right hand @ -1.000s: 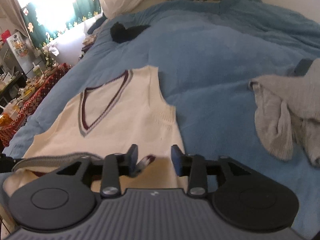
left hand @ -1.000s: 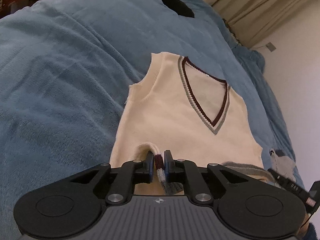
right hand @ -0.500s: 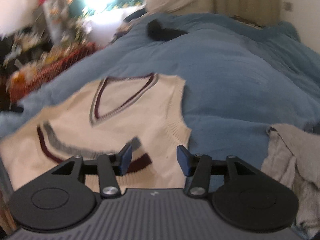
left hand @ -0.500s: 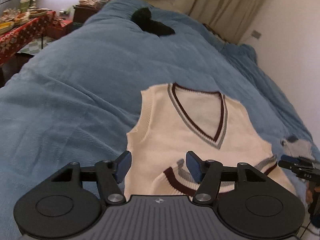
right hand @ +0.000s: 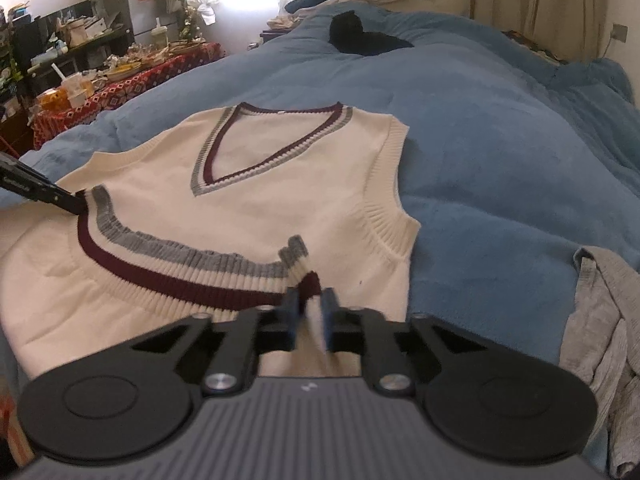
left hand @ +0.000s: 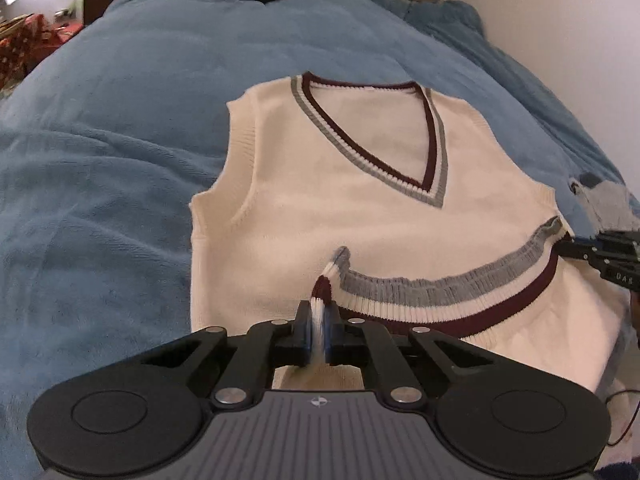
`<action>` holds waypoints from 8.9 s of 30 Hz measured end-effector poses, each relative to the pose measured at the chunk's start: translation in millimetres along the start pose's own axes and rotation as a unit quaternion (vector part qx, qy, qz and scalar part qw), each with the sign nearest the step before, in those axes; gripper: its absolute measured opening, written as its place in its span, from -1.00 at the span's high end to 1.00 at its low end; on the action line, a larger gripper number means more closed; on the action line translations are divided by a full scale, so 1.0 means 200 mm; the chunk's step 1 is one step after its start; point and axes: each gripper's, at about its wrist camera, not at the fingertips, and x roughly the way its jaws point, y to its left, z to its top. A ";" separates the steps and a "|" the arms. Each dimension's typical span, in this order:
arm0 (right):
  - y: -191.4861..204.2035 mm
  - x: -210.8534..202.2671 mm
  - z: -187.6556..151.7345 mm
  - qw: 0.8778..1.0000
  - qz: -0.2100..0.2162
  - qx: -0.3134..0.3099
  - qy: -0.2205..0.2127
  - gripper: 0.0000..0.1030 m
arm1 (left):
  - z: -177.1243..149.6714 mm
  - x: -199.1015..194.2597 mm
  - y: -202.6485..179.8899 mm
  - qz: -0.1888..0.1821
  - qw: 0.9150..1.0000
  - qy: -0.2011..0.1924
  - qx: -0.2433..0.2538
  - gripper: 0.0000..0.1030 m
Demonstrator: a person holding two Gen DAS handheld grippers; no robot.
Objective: Fold clothes
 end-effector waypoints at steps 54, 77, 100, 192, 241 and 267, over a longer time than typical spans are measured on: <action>-0.02 -0.20 -0.03 0.994 -0.053 0.082 -0.041 0.69 | 0.03 -0.21 0.01 -0.005 0.998 -0.044 -0.043 0.72; 0.59 -0.29 -0.52 0.997 -0.033 0.044 -0.059 0.69 | -0.56 -0.10 -0.49 0.006 0.993 -0.066 0.096 0.64; 0.79 -0.16 -0.52 0.991 -0.036 0.071 -0.112 0.83 | -0.71 -0.01 -0.74 -0.023 0.988 -0.130 0.078 0.82; 0.62 -0.50 -0.68 0.985 -0.106 0.065 -0.118 0.70 | -0.82 0.00 -0.71 -0.026 0.987 -0.149 0.051 0.80; 1.03 -0.24 -0.38 0.990 0.056 -0.007 -0.125 0.65 | -0.79 -0.41 -0.43 0.092 0.977 -0.191 0.005 0.90; 1.07 -0.10 -0.33 0.989 0.102 0.002 -0.103 0.64 | -0.79 -0.46 -0.33 0.172 0.967 -0.175 0.074 0.56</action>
